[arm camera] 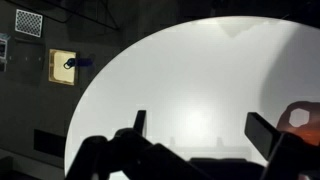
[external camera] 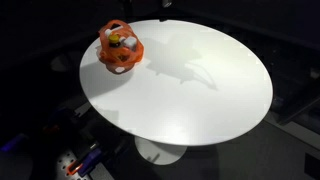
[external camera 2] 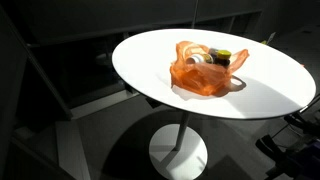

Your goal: Remove the bottle with a yellow cap from the plastic bag and put it on the table

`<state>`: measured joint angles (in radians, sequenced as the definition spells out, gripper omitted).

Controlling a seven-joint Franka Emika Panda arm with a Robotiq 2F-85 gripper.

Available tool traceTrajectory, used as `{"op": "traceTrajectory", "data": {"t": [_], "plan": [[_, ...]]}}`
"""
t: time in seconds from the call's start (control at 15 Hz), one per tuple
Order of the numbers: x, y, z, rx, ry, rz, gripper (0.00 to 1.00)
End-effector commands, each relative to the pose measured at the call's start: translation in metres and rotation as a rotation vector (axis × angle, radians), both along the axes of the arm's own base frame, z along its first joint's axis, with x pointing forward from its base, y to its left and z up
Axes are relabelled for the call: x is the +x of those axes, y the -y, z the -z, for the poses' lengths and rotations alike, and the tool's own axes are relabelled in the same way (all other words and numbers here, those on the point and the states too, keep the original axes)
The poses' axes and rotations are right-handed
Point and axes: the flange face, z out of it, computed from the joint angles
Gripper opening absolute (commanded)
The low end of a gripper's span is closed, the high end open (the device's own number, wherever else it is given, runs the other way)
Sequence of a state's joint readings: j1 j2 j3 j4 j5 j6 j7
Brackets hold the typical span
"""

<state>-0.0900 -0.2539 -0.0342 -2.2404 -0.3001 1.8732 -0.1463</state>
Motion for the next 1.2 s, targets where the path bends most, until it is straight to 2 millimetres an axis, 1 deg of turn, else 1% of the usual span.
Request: {"op": "traceTrajectory", "data": {"t": [0.0, 0.2, 0.33, 0.8, 1.13], "plan": [[0.0, 0.0, -0.001, 0.0, 0.0, 0.0, 1.0], [0.0, 0.0, -0.001, 0.0, 0.0, 0.0, 1.0], [0.004, -0.012, 0.003, -0.006, 0.001, -0.021, 1.0], [0.021, -0.072, 0.018, 0.016, 0.01, -0.117, 1.0], [0.032, -0.113, 0.044, 0.075, 0.016, -0.17, 1.0]]}}
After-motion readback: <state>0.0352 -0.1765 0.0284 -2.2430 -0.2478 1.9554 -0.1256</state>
